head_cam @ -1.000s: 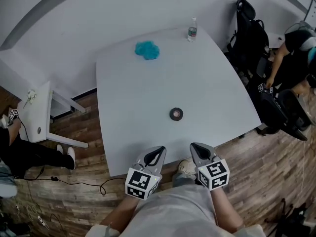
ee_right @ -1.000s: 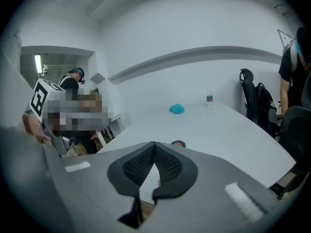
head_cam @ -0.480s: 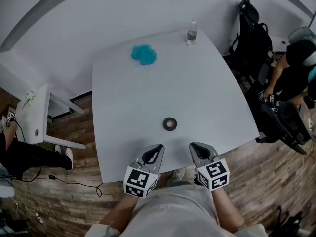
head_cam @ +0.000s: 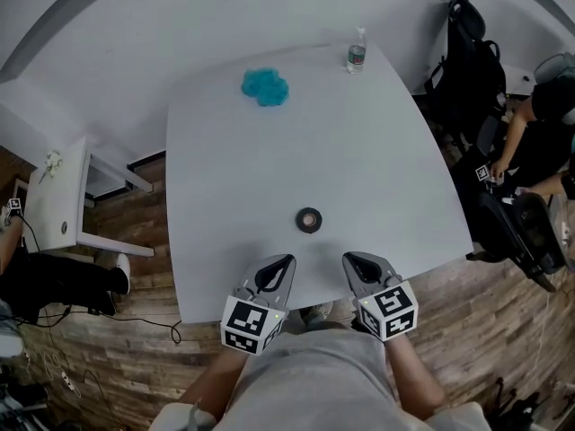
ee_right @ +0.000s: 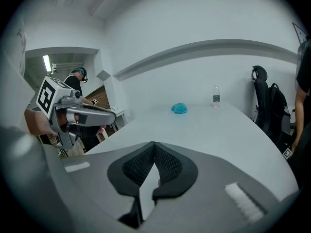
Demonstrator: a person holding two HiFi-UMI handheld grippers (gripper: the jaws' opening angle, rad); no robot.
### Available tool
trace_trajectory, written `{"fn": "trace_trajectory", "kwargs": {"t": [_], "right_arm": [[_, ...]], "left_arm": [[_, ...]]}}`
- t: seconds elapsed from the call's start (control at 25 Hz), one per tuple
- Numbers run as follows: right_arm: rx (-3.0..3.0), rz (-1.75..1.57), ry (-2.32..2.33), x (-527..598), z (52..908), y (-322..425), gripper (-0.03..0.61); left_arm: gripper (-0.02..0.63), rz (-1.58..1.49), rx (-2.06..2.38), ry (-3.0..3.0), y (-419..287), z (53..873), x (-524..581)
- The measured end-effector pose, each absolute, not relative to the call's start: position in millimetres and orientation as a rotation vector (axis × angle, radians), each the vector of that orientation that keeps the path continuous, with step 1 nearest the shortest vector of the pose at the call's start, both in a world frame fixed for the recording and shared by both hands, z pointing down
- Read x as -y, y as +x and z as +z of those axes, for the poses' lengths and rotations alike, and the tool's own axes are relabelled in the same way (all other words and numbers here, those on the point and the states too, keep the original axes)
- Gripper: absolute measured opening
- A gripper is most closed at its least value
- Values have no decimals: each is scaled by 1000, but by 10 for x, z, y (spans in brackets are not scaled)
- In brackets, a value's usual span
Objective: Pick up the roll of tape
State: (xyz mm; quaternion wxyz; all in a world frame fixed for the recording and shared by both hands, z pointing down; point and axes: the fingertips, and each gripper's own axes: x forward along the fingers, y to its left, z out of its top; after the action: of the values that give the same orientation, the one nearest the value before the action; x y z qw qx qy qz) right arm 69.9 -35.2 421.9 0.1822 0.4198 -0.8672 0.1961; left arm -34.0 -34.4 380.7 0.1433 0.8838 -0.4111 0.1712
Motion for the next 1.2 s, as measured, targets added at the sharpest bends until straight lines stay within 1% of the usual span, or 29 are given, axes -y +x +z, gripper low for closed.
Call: {"fn": "trace_trajectory", "kwargs": {"t": [0.64,1.2], "right_arm": [[2404,600,1277,544,4220,676,6],[2384,627,1325,795,4375,712,6]], "left_arm": [[20,595,1060,2622,-314,3883,661],[20,624,991,2594,-248,4183,1018]]}}
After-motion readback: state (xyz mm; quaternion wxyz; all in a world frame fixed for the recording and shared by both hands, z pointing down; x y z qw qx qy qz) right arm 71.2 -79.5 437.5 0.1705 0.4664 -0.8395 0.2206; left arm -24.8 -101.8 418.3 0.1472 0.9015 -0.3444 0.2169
